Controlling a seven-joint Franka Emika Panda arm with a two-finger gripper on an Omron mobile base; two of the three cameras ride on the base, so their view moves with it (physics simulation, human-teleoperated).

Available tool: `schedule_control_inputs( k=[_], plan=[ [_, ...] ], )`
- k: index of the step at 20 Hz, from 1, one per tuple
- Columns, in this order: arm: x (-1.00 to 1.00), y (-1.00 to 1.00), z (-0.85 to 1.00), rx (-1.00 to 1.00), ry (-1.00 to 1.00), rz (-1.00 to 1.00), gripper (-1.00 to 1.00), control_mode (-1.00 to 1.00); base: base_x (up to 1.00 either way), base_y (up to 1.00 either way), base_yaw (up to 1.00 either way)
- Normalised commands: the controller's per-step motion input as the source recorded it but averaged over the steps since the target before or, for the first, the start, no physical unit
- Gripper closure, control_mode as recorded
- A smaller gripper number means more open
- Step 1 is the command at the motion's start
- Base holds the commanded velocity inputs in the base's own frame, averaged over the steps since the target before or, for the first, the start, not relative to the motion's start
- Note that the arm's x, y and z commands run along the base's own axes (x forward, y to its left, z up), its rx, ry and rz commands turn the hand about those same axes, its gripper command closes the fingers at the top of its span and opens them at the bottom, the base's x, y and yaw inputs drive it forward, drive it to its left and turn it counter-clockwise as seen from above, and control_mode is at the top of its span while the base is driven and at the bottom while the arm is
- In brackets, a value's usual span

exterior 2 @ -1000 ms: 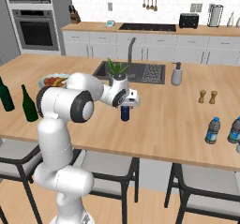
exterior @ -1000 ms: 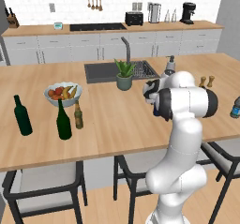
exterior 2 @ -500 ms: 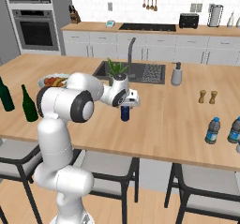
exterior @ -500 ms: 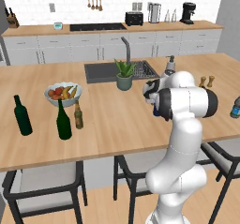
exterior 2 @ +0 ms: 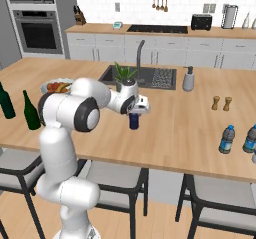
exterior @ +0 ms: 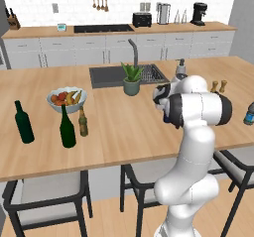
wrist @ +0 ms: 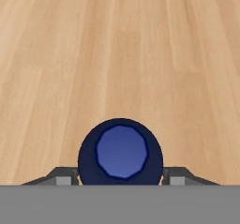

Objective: Move the plastic bottles in the middle to the plastics group, and the glass bottles in the middle to the glass group.

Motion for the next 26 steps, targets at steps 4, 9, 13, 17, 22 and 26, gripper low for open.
schedule_control_inputs(
  k=[4,9,13,17,22,26],
  plan=[
    [-0.46,-0.64,0.25,0.00,-0.01,-0.15,1.00,-1.00,0.00,0.00,0.00],
    [-0.41,-0.83,0.26,0.02,0.00,-0.21,1.00,-1.00,0.00,0.00,0.00],
    [-0.22,-0.84,0.21,0.01,0.00,-0.25,1.00,-1.00,0.00,0.00,0.00],
    [-0.01,-0.86,0.12,0.00,0.00,-0.27,1.00,-1.00,0.00,0.00,0.00],
    [0.00,-0.85,0.00,0.00,0.00,-0.26,1.00,-1.00,0.00,0.00,0.00],
    [0.00,-0.78,0.00,0.00,-0.01,-0.25,1.00,-1.00,0.00,0.00,0.00]
  ],
)
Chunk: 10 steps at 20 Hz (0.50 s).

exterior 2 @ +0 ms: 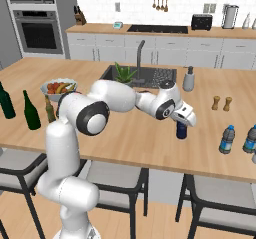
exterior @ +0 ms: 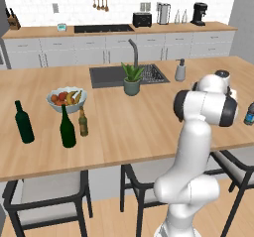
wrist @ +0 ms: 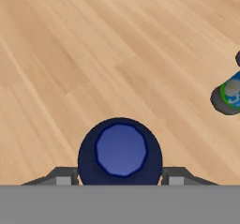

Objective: Move the plastic bottles in the middle to the plastics group, and the glass bottles in the middle to the glass group.

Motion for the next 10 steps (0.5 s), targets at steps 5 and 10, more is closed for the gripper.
schedule_control_inputs(
  k=[5,10],
  plan=[
    [-0.02,-0.80,0.04,0.01,0.00,-0.25,1.00,-1.00,0.00,0.00,0.00],
    [-0.41,-0.51,0.00,0.03,0.00,-0.21,1.00,-1.00,0.00,0.00,0.00]
  ],
)
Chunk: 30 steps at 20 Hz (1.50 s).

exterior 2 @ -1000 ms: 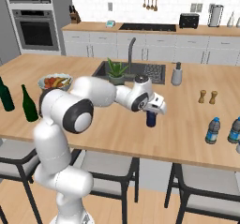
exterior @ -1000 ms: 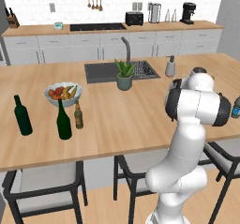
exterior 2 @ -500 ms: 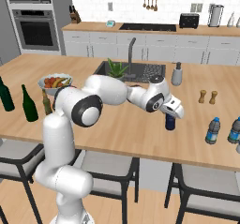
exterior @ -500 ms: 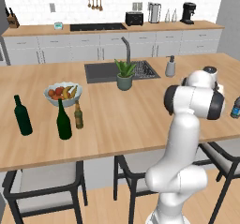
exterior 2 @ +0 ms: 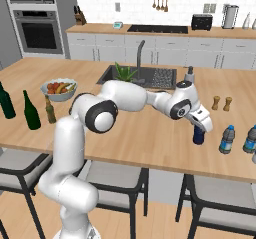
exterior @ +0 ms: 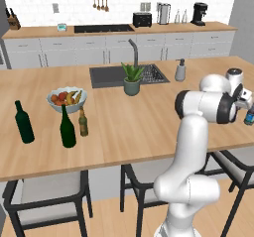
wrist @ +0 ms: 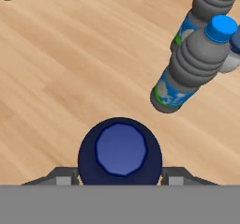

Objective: Move the plastic bottles in the middle to the plastics group, and the glass bottles in the middle to the glass group.

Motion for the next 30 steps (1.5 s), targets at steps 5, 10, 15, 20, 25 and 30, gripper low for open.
schedule_control_inputs(
  k=[5,10,15,20,25,30],
  plan=[
    [-0.30,-0.02,0.00,0.00,-0.06,-0.08,1.00,-1.00,0.00,0.00,0.00],
    [-0.02,0.00,0.00,0.00,-0.03,-0.06,1.00,-1.00,0.00,0.00,0.00],
    [0.00,-0.21,0.00,0.00,0.00,-0.09,1.00,-1.00,0.00,0.00,0.00],
    [0.00,-0.15,0.00,0.00,0.00,-0.10,1.00,-1.00,0.00,0.00,0.00],
    [0.00,-0.05,-0.13,0.00,0.00,-0.07,1.00,-1.00,0.00,0.00,0.00],
    [0.00,0.00,-0.61,0.00,0.00,-0.05,1.00,-1.00,0.00,0.00,0.00]
  ],
)
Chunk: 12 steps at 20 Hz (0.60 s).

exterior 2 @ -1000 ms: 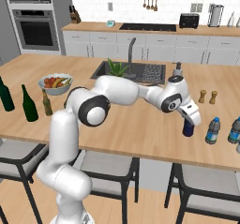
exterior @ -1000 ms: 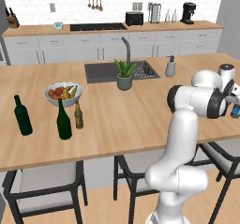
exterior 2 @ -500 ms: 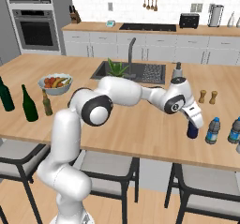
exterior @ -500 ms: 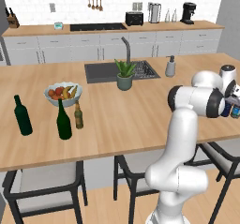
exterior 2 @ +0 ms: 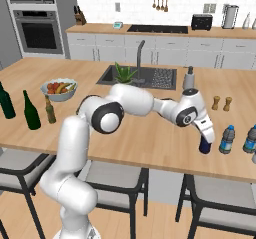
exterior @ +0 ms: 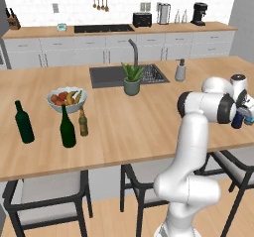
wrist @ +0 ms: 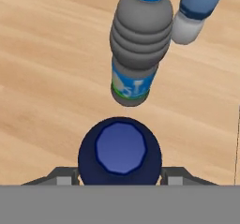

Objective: Move the plastic bottles in the middle to the plastics group, and the glass bottles in the middle to the glass group.

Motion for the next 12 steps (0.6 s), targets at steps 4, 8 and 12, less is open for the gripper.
schedule_control_inputs(
  k=[4,8,12],
  plan=[
    [0.00,0.00,-0.13,0.00,-0.01,-0.03,1.00,-1.00,0.00,0.00,0.00],
    [0.00,0.00,0.00,0.00,-0.03,-0.05,1.00,-1.00,0.00,0.00,0.00],
    [0.24,-0.08,0.00,0.00,-0.01,-0.08,1.00,-1.00,0.00,0.00,0.00]
  ],
)
